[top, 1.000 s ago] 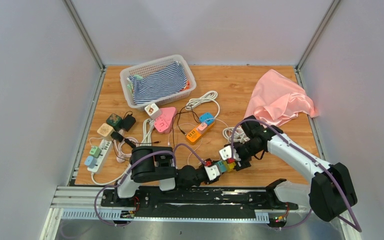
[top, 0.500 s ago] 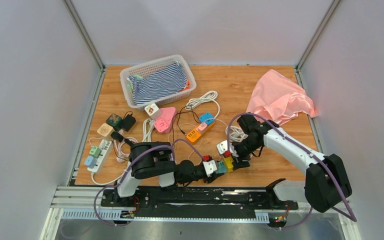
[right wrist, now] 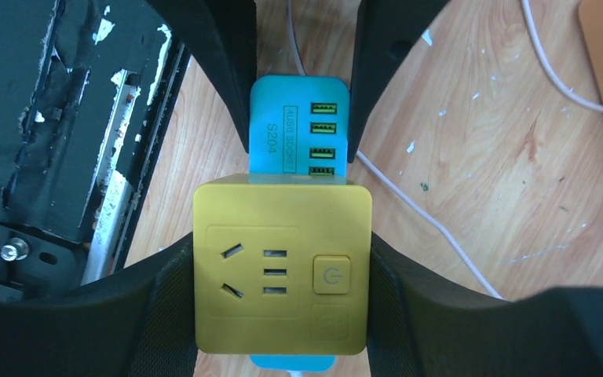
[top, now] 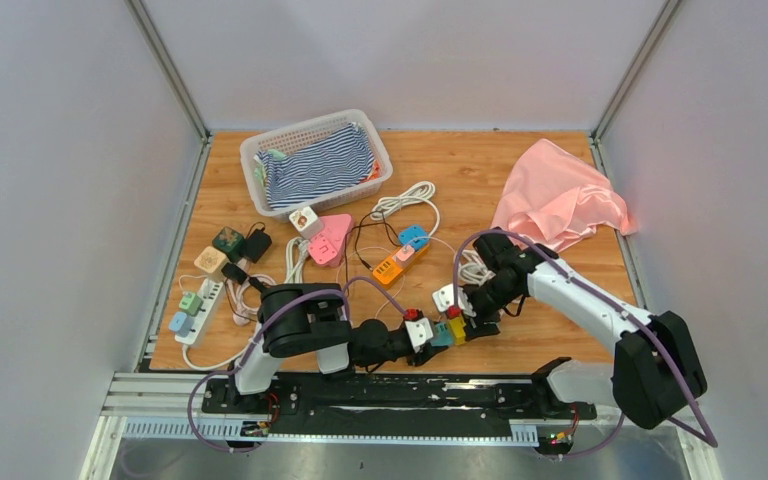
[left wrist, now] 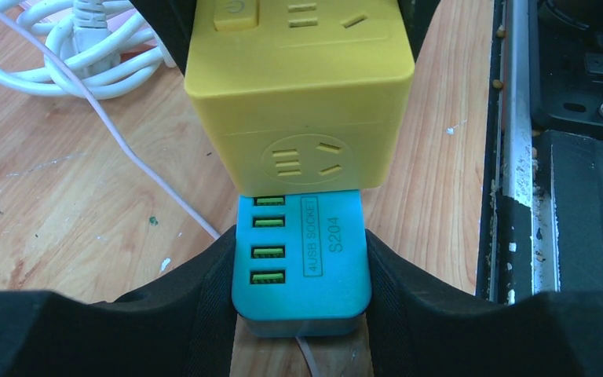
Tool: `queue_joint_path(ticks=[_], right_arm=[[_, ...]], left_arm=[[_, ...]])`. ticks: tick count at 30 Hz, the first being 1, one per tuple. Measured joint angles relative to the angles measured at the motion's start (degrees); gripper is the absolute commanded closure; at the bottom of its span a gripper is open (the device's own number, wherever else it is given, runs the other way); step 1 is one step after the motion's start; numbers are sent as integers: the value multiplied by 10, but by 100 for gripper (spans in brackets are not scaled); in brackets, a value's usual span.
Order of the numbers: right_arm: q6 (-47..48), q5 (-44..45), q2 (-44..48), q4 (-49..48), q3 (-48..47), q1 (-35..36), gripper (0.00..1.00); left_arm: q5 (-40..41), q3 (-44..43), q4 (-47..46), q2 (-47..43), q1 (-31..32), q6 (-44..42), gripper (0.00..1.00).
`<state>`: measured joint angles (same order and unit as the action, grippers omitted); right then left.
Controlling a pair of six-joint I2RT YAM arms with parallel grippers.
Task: Pull the plug off the socket
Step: Remove the plug from the socket.
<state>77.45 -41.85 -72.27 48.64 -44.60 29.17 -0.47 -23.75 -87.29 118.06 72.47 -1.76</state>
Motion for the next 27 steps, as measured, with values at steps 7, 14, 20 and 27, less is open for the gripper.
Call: queue_joint_path(ticks=[7,14,20,27], right_arm=[[39,1,19,-5,15,7,100],[-13,8,-1,-9,1,2,100],[-14,3,-2,-10,1,0,100],[55,-12,13,-6,16,-1,100]], left_arm=[[1,0,-1,1,2,-2,100],[5,0,-2,2,1,9,100],[7,0,-2,2,1,17,100],[18,0,-2,2,4,19,100]])
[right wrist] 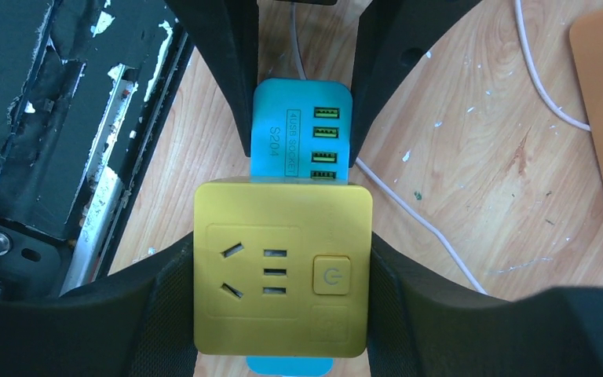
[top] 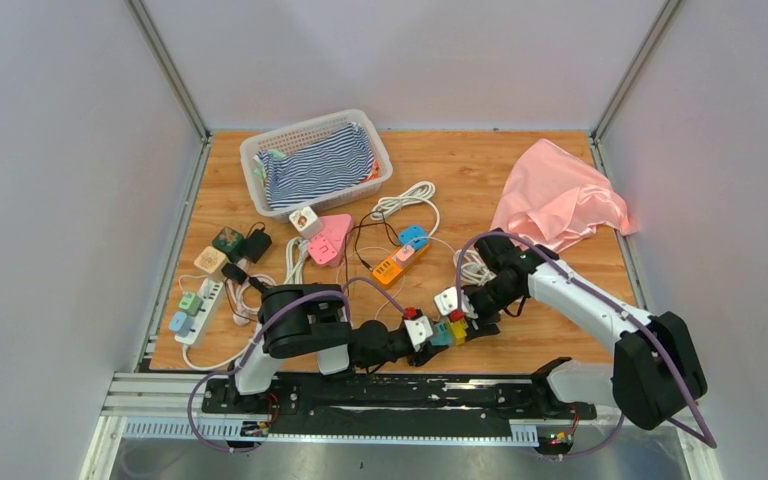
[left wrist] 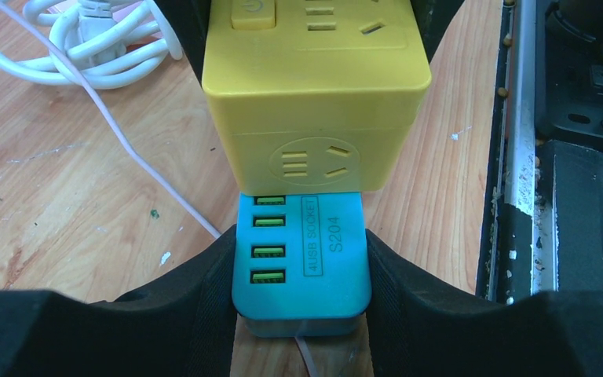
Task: Pull the plug off the socket
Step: Remove the plug from the socket.
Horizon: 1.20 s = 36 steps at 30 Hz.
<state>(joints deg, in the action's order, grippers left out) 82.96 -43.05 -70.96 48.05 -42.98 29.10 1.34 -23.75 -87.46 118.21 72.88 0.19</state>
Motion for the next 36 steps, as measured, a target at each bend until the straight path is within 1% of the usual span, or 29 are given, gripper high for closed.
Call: queue_joint_path(ticks=[3,8,10,13,19,21,26,30,33,36], right_arm=[[0,1,0,-1,0,0,100],[-83,17,-21,-8,-19,-4,100],[-93,18,-26,-7,-23,-5,100],[-81,13,-21,-6,-18,-6,100],[5,-9,22,-9,17,-11,100],[6,-10,21,-9,17,-11,100],[-51,-7,0,-20,5,-11,100],[-71,-3,-4,-21,2,-11,100],[-65,-5,-3,-19,2,-12,100],[-24,-12,1,-9,5,-12,100]], left_arm=[[3,0,0,0,1,1,100],[3,0,0,0,0,7,100],[3,0,-1,0,0,9,100],[3,0,-1,0,0,10,100],[2,0,0,0,0,6,100],[2,0,0,0,1,6,100],[2,0,-1,0,1,7,100],[2,0,-1,0,0,8,100],[2,0,-1,0,0,9,100],[1,0,-1,0,1,7,100]])
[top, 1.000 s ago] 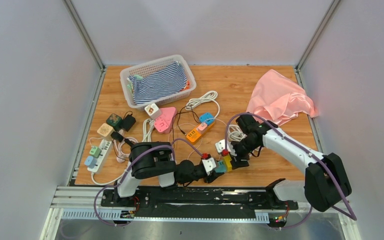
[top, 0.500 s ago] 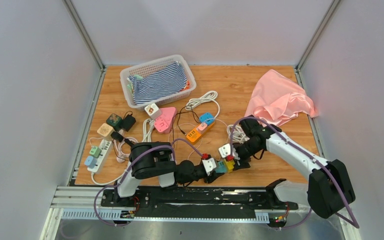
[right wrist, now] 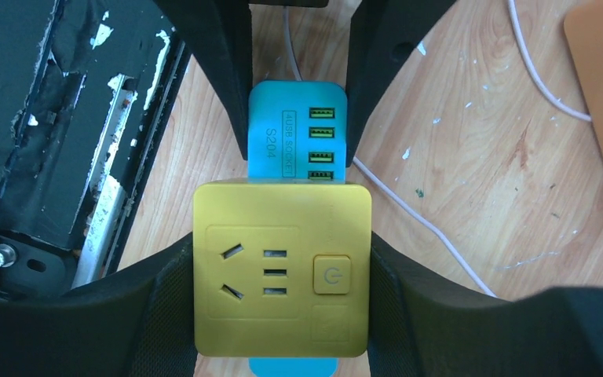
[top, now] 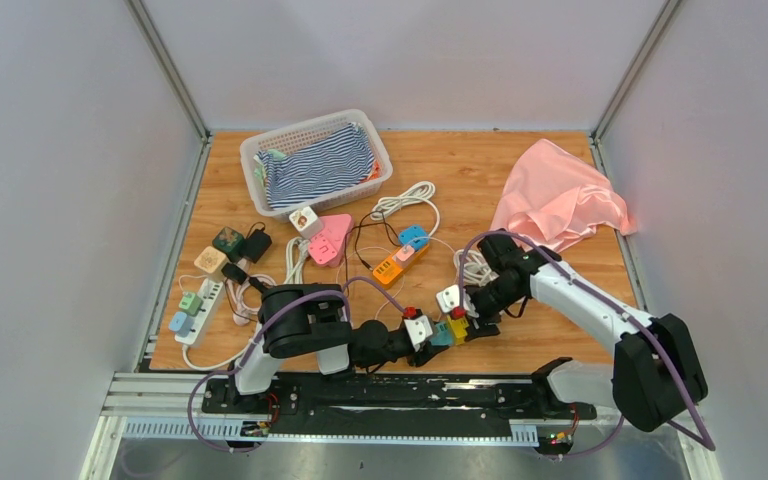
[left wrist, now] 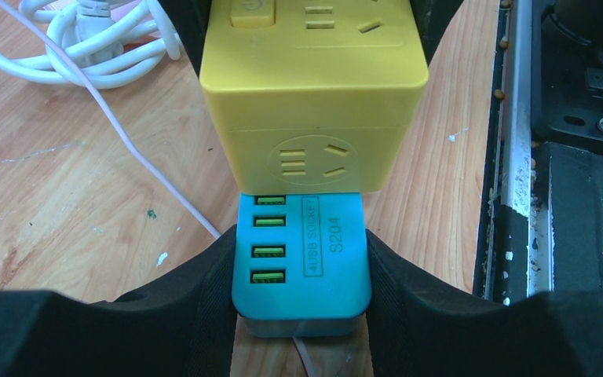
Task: Pull the plug off the socket
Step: Remove the plug from the socket.
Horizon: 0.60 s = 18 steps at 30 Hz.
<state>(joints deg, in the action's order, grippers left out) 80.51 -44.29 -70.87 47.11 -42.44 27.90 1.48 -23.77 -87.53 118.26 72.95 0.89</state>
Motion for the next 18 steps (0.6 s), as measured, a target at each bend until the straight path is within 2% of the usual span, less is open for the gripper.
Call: queue_joint_path(ticks=[4,13,18], right_arm=[[26,-3,10,2,7,-3,100],[-34,3,-2,-10,0,-3,100],[12,-4,2,5,2,-3,100]], left_arm=[[0,0,0,0,0,-1,100],[-1,0,0,0,0,0,100],[-3,0,0,1,0,-1,100]])
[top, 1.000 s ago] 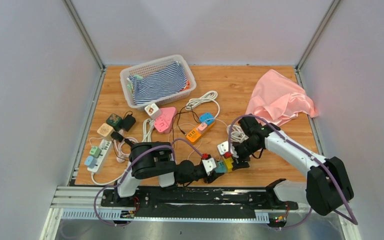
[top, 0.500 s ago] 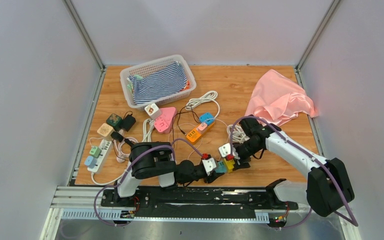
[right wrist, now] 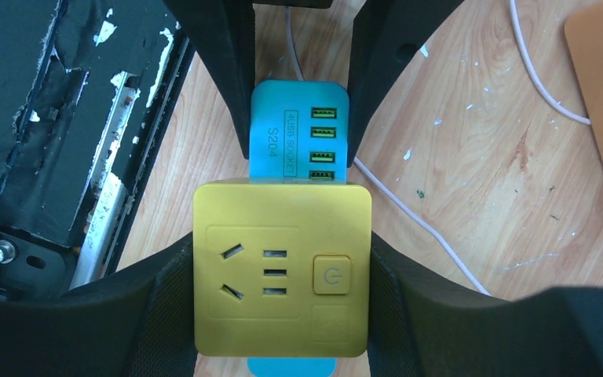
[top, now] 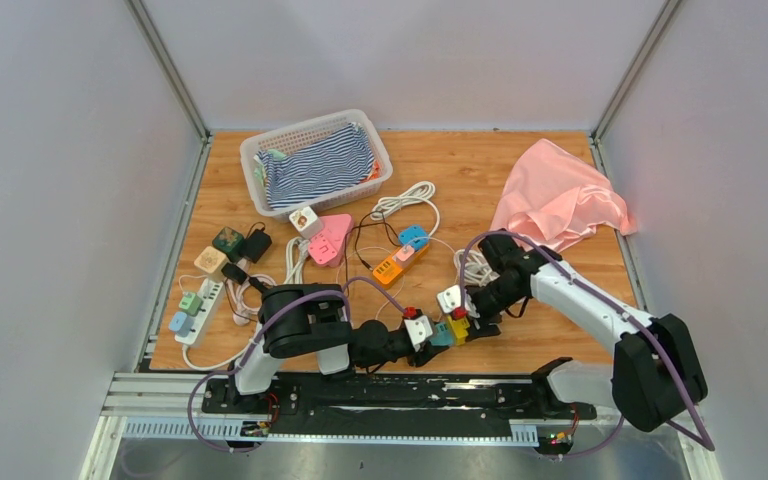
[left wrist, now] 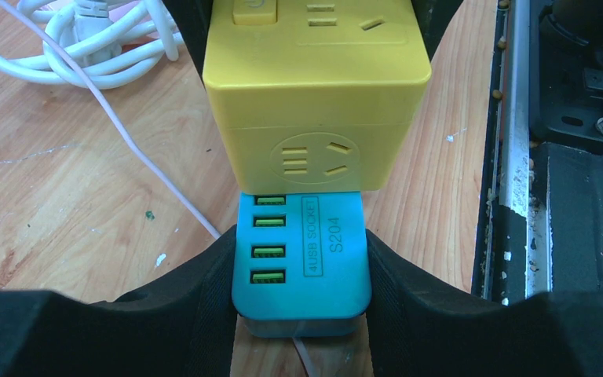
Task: Pull the plug off the socket
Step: Remove the plug from the socket.
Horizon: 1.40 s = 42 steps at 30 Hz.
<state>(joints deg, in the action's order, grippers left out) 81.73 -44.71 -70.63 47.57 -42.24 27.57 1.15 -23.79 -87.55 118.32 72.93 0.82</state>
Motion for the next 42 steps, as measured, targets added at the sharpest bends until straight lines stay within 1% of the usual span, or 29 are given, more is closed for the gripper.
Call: queue_joint_path(ticks=[2,4,10,12,14,19,21,27,30,32,36,38,40,42], right_arm=[[19,-3,3,5,2,-2,100],[18,-3,3,4,2,-3,100],[-64,10,-18,-7,-14,-3,100],[-75,11,-22,-4,-19,-3,100],[-67,8,-22,1,-19,-3,100],[-11,-8,-12,21,-14,-6,100],[-9,-8,-9,23,-13,-7,100],[-72,0,-20,9,-21,-9,100],[-84,2,-21,7,-22,-9,100],[-66,-2,-20,12,-21,-9,100],[7,-14,-4,27,-8,-9,100],[20,-15,-1,31,-7,-9,100],[14,-15,-2,28,-7,-9,100],[-16,-11,-3,19,-8,-9,100]], left_arm=[[-1,0,0,0,0,0,100],[-1,-1,0,0,0,0,100],[-1,-1,0,1,0,3,100],[-1,-1,0,1,0,7,100],[-1,-1,0,1,-1,7,100],[-9,-3,0,1,0,7,100],[-11,-3,0,2,0,7,100],[-11,-3,-1,2,-1,11,100],[-12,-3,-1,2,-1,13,100],[-12,-3,-1,2,-1,12,100],[-15,-4,-1,2,0,10,100],[-15,-4,-1,2,0,9,100],[-15,-4,-1,2,0,10,100],[-16,-4,-1,2,0,10,100]])
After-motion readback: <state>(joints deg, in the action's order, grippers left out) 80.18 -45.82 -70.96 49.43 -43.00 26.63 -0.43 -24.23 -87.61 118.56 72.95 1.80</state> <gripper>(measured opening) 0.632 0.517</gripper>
